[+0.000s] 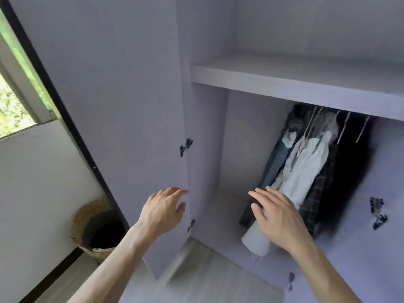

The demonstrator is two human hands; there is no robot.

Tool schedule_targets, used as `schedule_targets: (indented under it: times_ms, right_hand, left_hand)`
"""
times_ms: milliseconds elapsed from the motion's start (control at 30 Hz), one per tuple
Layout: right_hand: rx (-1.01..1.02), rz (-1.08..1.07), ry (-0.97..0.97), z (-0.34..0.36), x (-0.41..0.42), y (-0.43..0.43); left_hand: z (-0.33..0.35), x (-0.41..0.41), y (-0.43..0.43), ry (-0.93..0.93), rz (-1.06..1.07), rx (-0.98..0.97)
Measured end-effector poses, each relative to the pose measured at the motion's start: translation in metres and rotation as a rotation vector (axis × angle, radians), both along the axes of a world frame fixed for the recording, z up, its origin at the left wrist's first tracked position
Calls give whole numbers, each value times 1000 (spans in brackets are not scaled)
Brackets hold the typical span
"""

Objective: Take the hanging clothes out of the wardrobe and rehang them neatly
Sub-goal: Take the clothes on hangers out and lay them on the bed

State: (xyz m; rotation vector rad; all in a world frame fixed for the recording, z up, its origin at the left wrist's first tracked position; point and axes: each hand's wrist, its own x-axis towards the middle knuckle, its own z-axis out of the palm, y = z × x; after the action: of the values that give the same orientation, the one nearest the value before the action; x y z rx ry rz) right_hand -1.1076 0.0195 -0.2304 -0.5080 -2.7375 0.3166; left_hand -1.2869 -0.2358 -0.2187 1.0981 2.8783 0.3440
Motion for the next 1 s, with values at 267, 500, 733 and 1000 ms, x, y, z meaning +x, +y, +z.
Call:
schedule_targets:
  times_ms: [267,500,733,1000]
  right_hand:
    - [88,-291,160,23,23,56]
    - [257,-437,323,74,4,148]
    - [504,-635,421,137,-36,269]
    - [847,-650,734,117,-66,337]
  left_hand:
    - [20,-42,133,-85,-314,56]
    - [29,-47,251,-263,-390,191]
    - [43,-54,370,-420,-397,331]
    - [31,-47,477,-563,-200,497]
